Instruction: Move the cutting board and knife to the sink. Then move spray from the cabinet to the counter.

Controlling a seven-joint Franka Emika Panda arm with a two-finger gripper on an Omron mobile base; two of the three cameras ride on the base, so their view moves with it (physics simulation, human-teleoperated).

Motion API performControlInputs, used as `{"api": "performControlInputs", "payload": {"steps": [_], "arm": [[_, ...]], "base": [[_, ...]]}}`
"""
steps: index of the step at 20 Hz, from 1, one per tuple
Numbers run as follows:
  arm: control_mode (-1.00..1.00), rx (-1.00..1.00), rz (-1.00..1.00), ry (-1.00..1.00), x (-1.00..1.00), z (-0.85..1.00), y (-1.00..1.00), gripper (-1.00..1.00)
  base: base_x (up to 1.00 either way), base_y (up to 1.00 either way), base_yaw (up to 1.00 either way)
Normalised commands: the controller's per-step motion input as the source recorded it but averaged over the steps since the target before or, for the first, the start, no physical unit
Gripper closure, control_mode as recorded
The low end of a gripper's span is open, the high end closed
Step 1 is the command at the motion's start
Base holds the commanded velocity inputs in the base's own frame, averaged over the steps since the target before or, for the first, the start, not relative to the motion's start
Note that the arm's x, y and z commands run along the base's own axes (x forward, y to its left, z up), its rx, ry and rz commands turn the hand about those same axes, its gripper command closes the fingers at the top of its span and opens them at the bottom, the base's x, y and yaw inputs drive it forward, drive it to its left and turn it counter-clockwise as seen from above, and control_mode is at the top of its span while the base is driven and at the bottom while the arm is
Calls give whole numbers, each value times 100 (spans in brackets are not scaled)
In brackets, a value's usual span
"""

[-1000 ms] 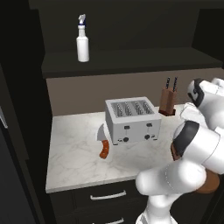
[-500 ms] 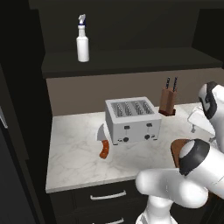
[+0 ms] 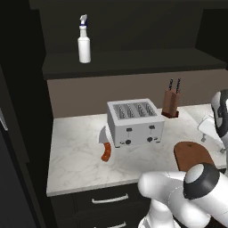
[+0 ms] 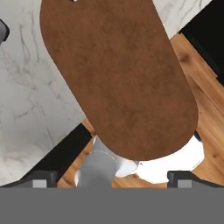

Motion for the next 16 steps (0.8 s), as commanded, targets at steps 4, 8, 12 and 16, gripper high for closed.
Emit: {"api": "performControlInputs", "payload": {"steps": [4, 8, 12, 16], "arm": [[-100, 0, -5, 0, -48, 1, 0, -100], [-100, 0, -9, 0, -43, 1, -1, -100], [-100, 0, -18, 0, -40, 0, -4, -100], [-100, 2, -17, 0, -33, -1, -23, -100]], "base": [[0, 0, 0], [0, 0, 0], [0, 0, 0], [0, 0, 0]]}}
